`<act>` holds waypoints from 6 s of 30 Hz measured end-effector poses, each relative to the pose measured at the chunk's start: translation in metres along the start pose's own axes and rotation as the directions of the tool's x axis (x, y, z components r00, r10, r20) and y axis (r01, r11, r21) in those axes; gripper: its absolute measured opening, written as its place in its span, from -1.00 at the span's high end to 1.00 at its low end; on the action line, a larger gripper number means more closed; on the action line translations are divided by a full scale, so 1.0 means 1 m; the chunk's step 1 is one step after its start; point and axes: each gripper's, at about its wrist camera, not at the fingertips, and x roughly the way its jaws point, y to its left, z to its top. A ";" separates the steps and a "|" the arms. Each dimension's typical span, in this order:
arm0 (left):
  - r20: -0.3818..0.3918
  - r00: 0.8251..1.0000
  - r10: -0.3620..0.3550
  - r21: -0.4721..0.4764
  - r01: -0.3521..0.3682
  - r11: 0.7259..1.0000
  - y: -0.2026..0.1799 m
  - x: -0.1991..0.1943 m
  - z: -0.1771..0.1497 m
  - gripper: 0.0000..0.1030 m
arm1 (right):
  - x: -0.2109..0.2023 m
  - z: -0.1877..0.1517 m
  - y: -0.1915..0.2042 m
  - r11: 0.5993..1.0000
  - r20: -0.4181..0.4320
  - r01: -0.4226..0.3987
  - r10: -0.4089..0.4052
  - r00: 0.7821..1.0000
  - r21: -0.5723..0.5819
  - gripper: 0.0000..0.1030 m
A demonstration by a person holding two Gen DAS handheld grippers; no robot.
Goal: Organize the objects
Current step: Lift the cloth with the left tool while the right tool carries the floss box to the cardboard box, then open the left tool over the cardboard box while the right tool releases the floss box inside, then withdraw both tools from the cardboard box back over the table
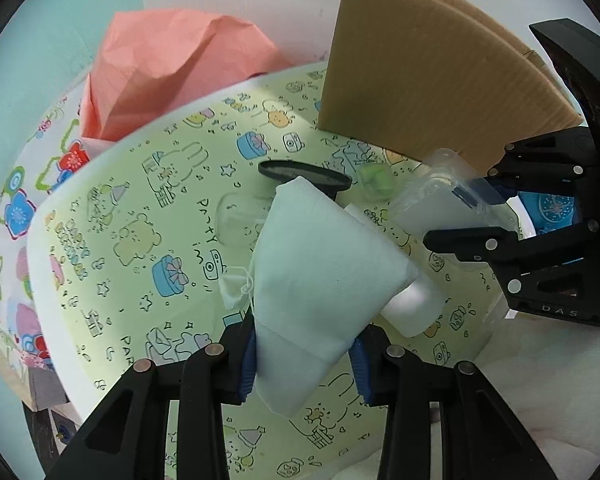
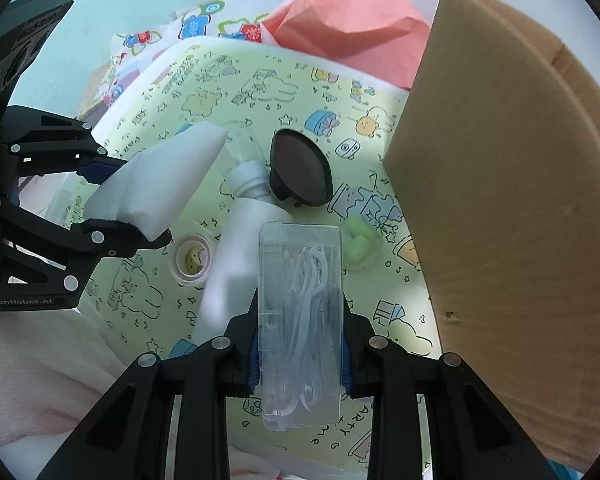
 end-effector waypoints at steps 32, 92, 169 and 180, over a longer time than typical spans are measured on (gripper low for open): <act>0.095 0.988 0.121 0.051 -0.127 0.991 -0.099 -0.103 -0.023 0.23 | -0.079 -0.027 -0.002 0.987 0.191 0.055 -0.025 0.981 -0.154 0.37; 0.237 0.956 0.173 0.084 -0.198 0.977 -0.177 -0.124 0.111 0.23 | -0.166 -0.006 -0.119 0.995 0.396 0.098 -0.097 0.913 0.017 0.37; 0.233 0.927 0.294 -0.170 -0.259 0.951 -0.146 -0.095 0.098 -0.92 | -0.145 -0.017 -0.151 0.993 0.389 0.043 -0.083 0.918 0.110 -0.59; 0.232 0.905 0.356 -0.191 -0.316 0.929 -0.146 -0.110 0.067 -0.93 | -0.150 -0.040 -0.123 0.995 0.427 0.007 -0.049 0.903 0.099 -0.59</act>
